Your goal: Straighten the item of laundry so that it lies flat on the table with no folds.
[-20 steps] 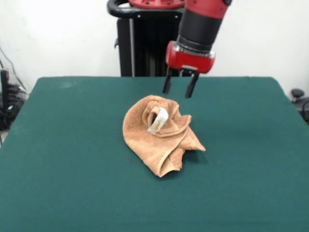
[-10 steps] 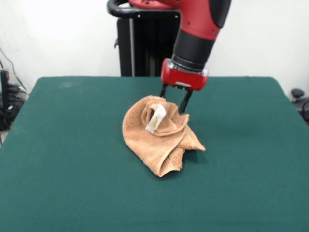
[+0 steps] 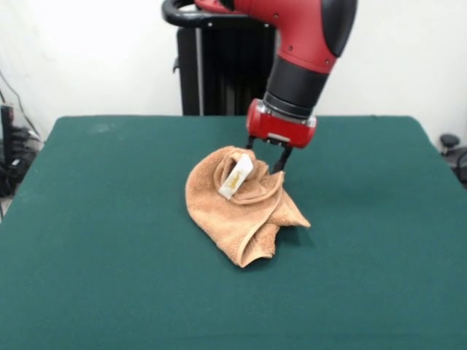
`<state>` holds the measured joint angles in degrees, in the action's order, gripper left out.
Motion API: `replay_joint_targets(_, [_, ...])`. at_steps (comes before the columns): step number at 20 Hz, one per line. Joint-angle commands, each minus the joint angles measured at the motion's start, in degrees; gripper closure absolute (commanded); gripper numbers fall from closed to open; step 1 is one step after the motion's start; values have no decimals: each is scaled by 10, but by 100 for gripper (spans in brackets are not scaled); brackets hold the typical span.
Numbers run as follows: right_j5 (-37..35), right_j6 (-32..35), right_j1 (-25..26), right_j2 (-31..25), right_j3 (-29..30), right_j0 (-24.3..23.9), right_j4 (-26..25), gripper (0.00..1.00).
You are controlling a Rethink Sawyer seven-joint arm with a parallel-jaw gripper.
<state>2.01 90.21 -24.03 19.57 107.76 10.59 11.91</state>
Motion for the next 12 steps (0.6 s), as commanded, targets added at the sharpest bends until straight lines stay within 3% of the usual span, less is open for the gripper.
replay_joint_targets(1, [28,157,12,-16,-18,19,55,0])
replay_joint_targets(5, [31,149,8,-23,-14,16,49,0])
replay_joint_targets(6, [18,146,10,-18,-18,20,54,100])
replay_joint_targets(12, [-34,147,8,21,-27,56,81,100])
